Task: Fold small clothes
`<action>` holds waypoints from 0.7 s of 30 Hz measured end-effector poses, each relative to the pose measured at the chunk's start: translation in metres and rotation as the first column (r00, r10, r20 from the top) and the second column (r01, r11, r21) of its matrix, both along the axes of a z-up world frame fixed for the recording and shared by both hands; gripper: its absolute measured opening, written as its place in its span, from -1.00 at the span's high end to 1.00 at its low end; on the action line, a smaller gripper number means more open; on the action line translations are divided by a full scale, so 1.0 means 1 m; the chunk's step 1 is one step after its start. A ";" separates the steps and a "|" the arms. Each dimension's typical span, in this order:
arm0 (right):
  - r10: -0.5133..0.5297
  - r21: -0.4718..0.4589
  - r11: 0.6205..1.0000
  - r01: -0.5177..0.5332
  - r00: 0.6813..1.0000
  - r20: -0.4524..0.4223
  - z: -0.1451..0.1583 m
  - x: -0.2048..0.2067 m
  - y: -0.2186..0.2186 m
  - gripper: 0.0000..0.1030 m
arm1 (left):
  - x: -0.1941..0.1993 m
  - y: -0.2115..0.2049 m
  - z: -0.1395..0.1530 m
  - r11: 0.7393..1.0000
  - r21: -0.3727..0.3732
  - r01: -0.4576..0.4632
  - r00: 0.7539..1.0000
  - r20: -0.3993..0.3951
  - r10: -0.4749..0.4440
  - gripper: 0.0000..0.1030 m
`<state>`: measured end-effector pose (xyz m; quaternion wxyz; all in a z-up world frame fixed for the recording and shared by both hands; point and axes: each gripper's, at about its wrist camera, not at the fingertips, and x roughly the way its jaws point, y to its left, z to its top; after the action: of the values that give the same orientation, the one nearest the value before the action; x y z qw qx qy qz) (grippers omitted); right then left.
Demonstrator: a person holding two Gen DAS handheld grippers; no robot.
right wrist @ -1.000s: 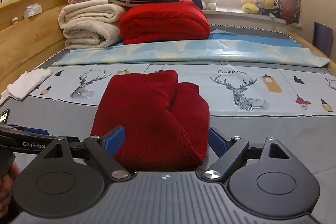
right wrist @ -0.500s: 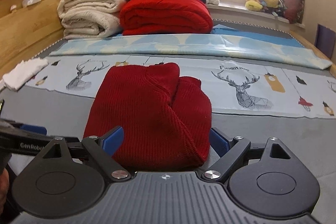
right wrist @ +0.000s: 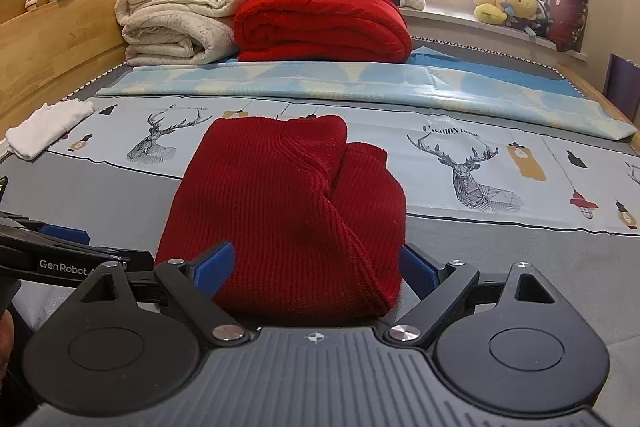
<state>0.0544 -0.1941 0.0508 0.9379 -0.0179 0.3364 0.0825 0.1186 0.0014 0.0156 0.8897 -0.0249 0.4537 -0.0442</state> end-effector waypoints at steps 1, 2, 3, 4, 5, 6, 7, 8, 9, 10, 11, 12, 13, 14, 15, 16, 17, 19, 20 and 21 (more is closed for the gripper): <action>-0.001 0.000 1.000 0.001 1.000 -0.001 0.000 0.000 0.000 -0.75 | 0.000 0.000 0.000 1.000 0.000 0.001 1.000 -0.001 -0.001 -0.75; -0.001 0.000 1.000 0.001 1.000 -0.001 0.000 0.000 0.000 -0.75 | 0.001 -0.001 0.000 1.000 0.000 0.001 1.000 -0.002 -0.001 -0.75; -0.002 -0.001 1.000 0.002 1.000 -0.002 0.000 0.000 0.000 -0.75 | 0.001 0.000 0.000 1.000 -0.001 0.003 1.000 -0.003 -0.003 -0.76; -0.002 -0.001 1.000 0.002 1.000 -0.003 0.000 0.000 0.000 -0.75 | 0.001 -0.001 -0.001 1.000 -0.001 0.004 1.000 -0.004 -0.004 -0.76; -0.001 -0.002 1.000 0.001 1.000 -0.004 -0.001 0.000 0.001 -0.75 | 0.000 -0.001 -0.001 1.000 0.000 0.006 1.000 -0.004 -0.006 -0.76; -0.001 -0.003 1.000 0.001 1.000 -0.004 -0.001 0.001 0.001 -0.75 | 0.000 -0.001 -0.001 1.000 0.000 0.007 1.000 -0.004 -0.007 -0.76; 0.000 -0.004 1.000 0.000 1.000 -0.004 -0.001 0.001 0.001 -0.75 | 0.001 -0.001 -0.001 1.000 0.000 0.008 1.000 -0.004 -0.008 -0.76; 0.001 -0.005 1.000 -0.001 1.000 -0.005 -0.001 0.001 0.001 -0.75 | 0.001 -0.001 -0.001 1.000 0.000 0.008 1.000 -0.005 -0.008 -0.76; 0.002 -0.006 1.000 -0.002 1.000 -0.005 -0.001 0.001 0.002 -0.75 | 0.001 -0.001 -0.001 1.000 -0.001 0.007 1.000 -0.005 -0.007 -0.76; 0.002 -0.008 1.000 -0.002 1.000 -0.005 -0.001 0.001 0.002 -0.75 | 0.000 -0.001 -0.001 1.000 -0.001 0.007 1.000 -0.004 -0.007 -0.76; 0.002 -0.008 1.000 -0.002 1.000 -0.005 -0.001 0.001 0.002 -0.75 | 0.000 -0.001 -0.001 1.000 -0.001 0.007 1.000 -0.004 -0.007 -0.76; 0.002 -0.008 1.000 -0.002 1.000 -0.006 -0.001 0.001 0.002 -0.75 | 0.000 -0.001 -0.001 1.000 0.000 0.007 1.000 -0.004 -0.007 -0.76; 0.002 -0.007 1.000 -0.002 1.000 -0.006 -0.001 0.001 0.002 -0.75 | 0.000 -0.001 -0.001 1.000 0.000 0.007 1.000 -0.004 -0.007 -0.76; 0.002 -0.008 1.000 -0.002 1.000 -0.006 -0.001 0.001 0.002 -0.75 | 0.000 -0.001 -0.001 1.000 0.000 0.009 1.000 -0.004 -0.009 -0.76; 0.002 -0.009 1.000 -0.002 1.000 -0.006 -0.001 0.001 0.002 -0.75 | 0.001 -0.001 -0.002 1.000 0.001 0.009 1.000 -0.004 -0.009 -0.76; 0.002 -0.010 1.000 -0.003 1.000 -0.006 -0.002 0.001 0.003 -0.75 | 0.000 -0.002 -0.002 1.000 0.002 0.009 1.000 -0.004 -0.009 -0.76; 0.003 -0.010 1.000 -0.003 1.000 -0.007 -0.002 0.001 0.003 -0.75 | 0.001 -0.002 -0.002 1.000 0.002 0.009 1.000 -0.004 -0.009 -0.76; 0.004 -0.011 1.000 -0.004 1.000 -0.007 -0.002 0.001 0.003 -0.75 | 0.001 -0.002 -0.002 1.000 0.002 0.009 1.000 -0.005 -0.009 -0.76; 0.004 -0.011 1.000 -0.004 1.000 -0.007 -0.002 0.001 0.003 -0.75 | 0.001 -0.002 -0.002 1.000 0.002 0.010 1.000 -0.005 -0.010 -0.76; 0.003 -0.011 1.000 -0.003 1.000 -0.007 -0.002 0.001 0.003 -0.75 | 0.001 -0.002 -0.002 1.000 0.002 0.010 1.000 -0.004 -0.010 -0.76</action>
<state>0.0555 -0.1911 0.0488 0.9365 -0.0233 0.3400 0.0823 0.1195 -0.0007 0.0133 0.8885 -0.0220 0.4557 -0.0481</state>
